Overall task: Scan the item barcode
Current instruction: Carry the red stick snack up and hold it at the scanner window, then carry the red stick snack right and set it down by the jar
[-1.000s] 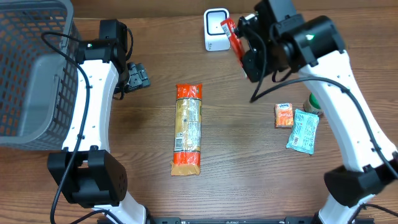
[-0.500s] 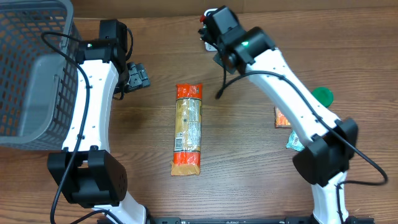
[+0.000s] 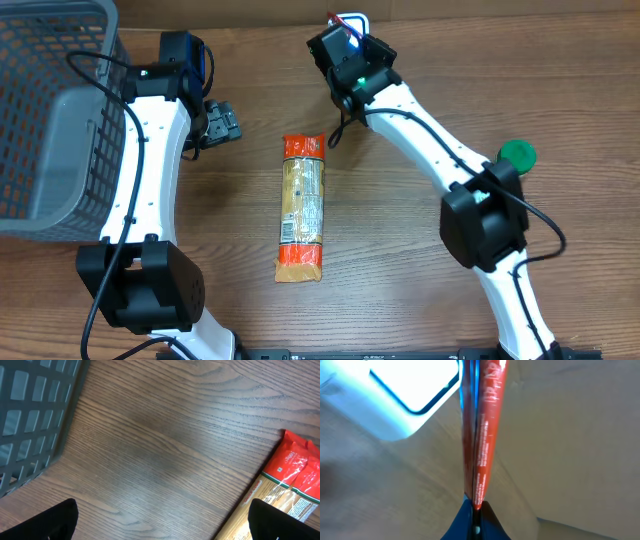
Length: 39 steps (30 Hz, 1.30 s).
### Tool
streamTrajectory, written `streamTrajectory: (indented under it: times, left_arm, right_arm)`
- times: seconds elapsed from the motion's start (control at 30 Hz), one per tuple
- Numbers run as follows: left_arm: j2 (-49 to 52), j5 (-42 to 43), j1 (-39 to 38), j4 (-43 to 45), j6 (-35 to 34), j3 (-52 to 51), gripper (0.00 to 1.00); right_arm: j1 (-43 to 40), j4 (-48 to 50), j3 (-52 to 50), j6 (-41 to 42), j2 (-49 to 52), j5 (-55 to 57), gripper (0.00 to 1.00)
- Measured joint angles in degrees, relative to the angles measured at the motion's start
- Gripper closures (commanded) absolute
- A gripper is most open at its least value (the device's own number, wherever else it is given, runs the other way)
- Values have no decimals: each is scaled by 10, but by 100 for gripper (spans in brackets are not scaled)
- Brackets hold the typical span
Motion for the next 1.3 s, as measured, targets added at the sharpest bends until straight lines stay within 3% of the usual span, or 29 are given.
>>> streamTrajectory:
  times: [0.23,1.03,1.3]
  left_arm:
    - [0,0,0,0,0,0,0]
    - [0,0,0,0,0,0,0]
    - [0,0,0,0,0,0,0]
  right_arm:
    - [-2,101,0,-18,46,48,96]
    - [-21,81,0,-10,93,67,96]
    - [-18,-66,-3,123,33,-3,96]
